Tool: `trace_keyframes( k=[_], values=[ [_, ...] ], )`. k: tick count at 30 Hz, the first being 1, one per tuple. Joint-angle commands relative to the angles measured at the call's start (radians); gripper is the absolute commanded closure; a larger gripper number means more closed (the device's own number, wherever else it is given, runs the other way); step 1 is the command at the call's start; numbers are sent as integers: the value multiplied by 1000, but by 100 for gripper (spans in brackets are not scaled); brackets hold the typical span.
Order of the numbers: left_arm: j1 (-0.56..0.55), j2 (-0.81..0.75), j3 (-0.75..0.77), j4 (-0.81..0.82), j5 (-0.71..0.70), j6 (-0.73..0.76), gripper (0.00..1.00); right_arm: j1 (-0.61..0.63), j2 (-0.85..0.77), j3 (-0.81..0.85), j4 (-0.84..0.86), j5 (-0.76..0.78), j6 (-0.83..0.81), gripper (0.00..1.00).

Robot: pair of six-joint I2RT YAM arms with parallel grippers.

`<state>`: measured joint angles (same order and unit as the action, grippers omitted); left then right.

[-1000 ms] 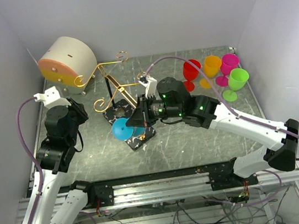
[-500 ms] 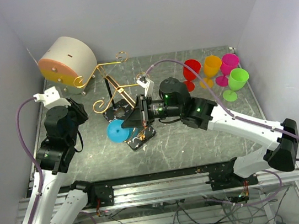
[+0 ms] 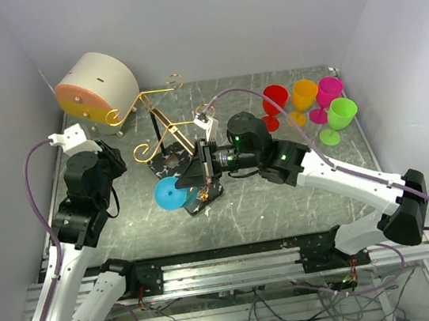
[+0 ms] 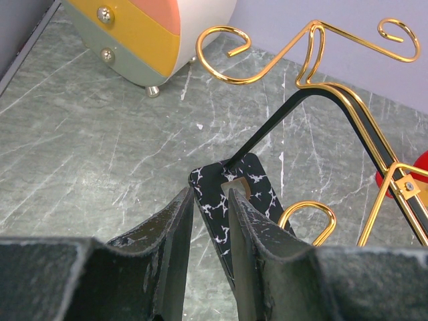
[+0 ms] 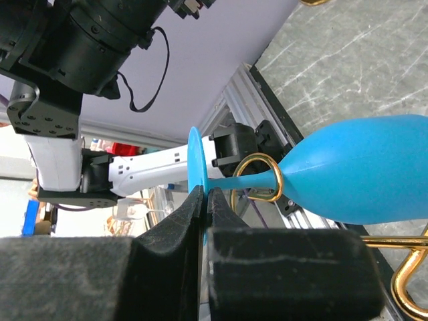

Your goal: Take the wine glass off the wine glass rack

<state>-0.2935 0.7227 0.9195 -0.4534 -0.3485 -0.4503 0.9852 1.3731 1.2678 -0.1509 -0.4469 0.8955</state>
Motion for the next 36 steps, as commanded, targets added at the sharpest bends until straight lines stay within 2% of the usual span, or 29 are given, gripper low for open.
trace_keyframes(
  k=[1,8,17,24,31,36],
  values=[
    [2,1,-9,24,-20,7,62,-3,-34,-20,-21,-18,-20,100],
    [2,4,-10,23,-21,5,62,-3,-61,-46,-46,7,-32,100],
    [2,1,-9,25,-19,2,62,-9,-82,-33,-98,137,-53,100],
    [3,-4,-11,26,-17,3,62,-18,-45,39,-120,249,-65,100],
    [2,-15,-10,25,-24,4,61,-28,24,77,-47,224,-67,100],
    [3,-19,-9,25,-27,6,61,-30,67,86,78,81,-63,100]
  ],
)
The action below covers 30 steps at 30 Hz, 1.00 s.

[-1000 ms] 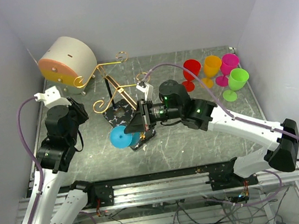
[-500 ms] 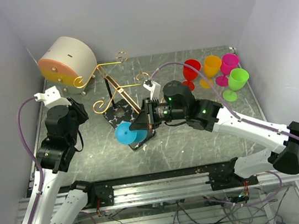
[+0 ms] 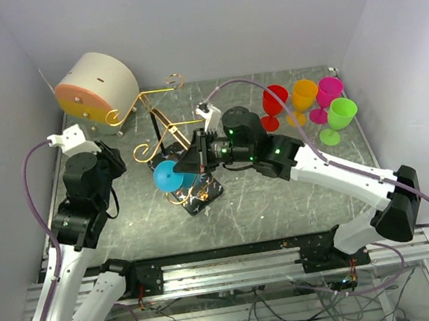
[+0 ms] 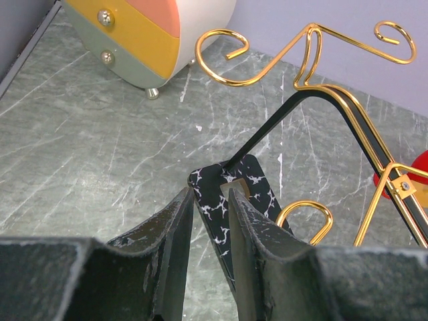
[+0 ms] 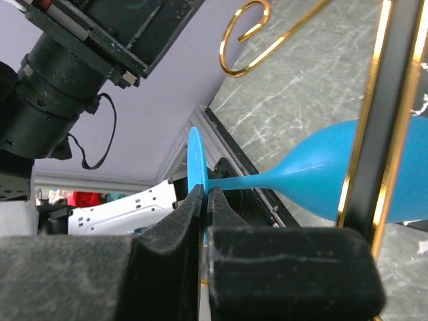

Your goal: Take the wine glass off the wine glass rack

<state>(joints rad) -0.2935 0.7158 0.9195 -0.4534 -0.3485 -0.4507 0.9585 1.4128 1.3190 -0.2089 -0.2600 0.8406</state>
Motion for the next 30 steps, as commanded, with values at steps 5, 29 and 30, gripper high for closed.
trace_keyframes(
  k=[5,29,30],
  values=[
    [4,-15,-10,24,-29,3,61,-3,69,79,188,-195,-28,100],
    [4,-4,-13,42,0,-1,61,-4,-63,400,-53,26,-277,100],
    [4,2,-11,52,10,-5,61,-4,-91,392,-57,50,-316,100]
  ],
)
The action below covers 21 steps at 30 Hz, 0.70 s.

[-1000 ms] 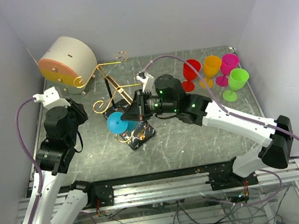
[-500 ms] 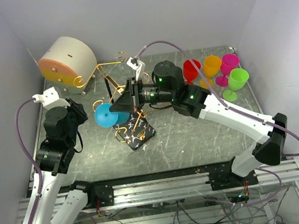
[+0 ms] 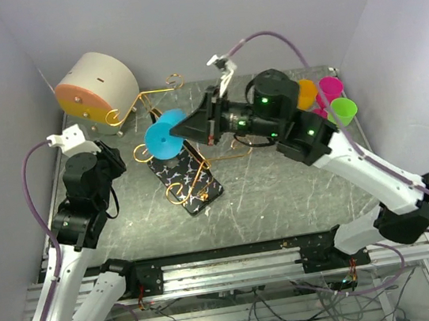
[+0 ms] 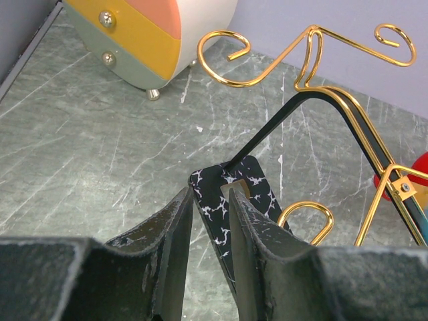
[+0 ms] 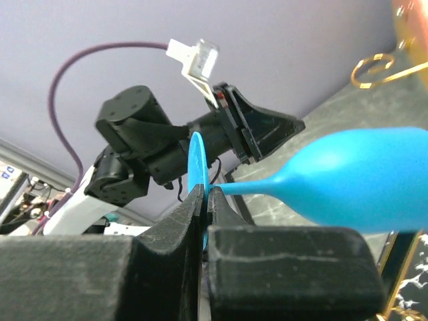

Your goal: Take the wine glass off the wine glass rack

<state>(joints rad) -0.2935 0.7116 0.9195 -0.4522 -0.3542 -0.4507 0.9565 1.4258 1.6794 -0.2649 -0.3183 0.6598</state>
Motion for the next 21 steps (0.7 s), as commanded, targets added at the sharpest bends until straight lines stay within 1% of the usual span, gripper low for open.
trace_keyframes(
  k=[1,4,6,8,10,11,13,16,17,18,21],
  values=[
    [4,12,-6,59,34,-10,61,-2,-129,20,-3,142,-171,100],
    [4,47,42,66,115,-36,59,-1,-201,-41,-9,252,-321,100],
    [4,92,102,57,215,-59,53,-2,-247,-100,-9,348,-440,100],
    [4,137,174,49,326,-97,46,-2,-287,-177,0,483,-564,100],
    [4,182,260,52,444,-146,40,-1,-333,-282,48,588,-691,100],
    [4,204,288,61,506,-172,39,-1,-358,-341,84,617,-751,100],
    [5,241,335,88,640,-254,36,-1,-411,-470,181,653,-893,100],
    [5,286,366,158,775,-354,35,-1,-465,-610,311,681,-983,100],
    [4,299,365,191,842,-413,34,-1,-487,-646,347,683,-1013,100],
    [4,312,360,223,875,-444,34,-1,-497,-668,385,682,-1038,100],
    [4,346,325,344,1032,-597,33,-1,-537,-752,460,659,-1097,100]
  ],
)
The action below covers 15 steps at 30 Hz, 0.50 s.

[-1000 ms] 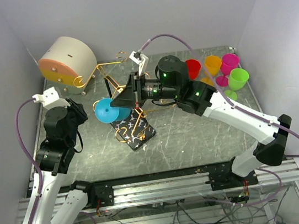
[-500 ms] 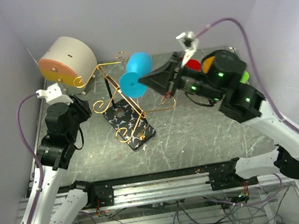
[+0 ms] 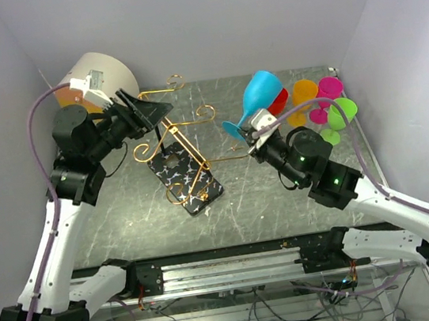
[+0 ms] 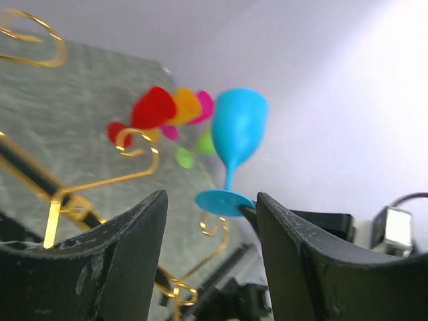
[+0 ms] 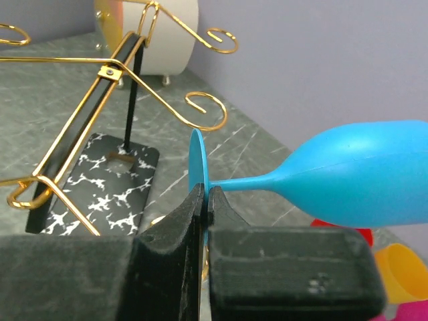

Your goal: Take the wine glass off the wine glass rack

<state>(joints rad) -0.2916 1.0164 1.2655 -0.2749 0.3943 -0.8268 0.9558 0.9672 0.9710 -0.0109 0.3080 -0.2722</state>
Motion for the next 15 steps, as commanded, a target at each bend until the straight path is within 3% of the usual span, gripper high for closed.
trace_keyframes(
  k=[1,5,9,15],
  values=[
    [2,55,-31,204,325,-260,33,0,-88,-59,226,21,-179,100],
    [2,95,-68,334,435,-380,33,0,-100,-81,287,-32,-218,100],
    [2,115,-68,374,472,-424,32,0,-66,-64,304,-72,-257,100],
    [2,130,-130,581,519,-614,32,1,-13,-68,407,-74,-336,100]
  ],
)
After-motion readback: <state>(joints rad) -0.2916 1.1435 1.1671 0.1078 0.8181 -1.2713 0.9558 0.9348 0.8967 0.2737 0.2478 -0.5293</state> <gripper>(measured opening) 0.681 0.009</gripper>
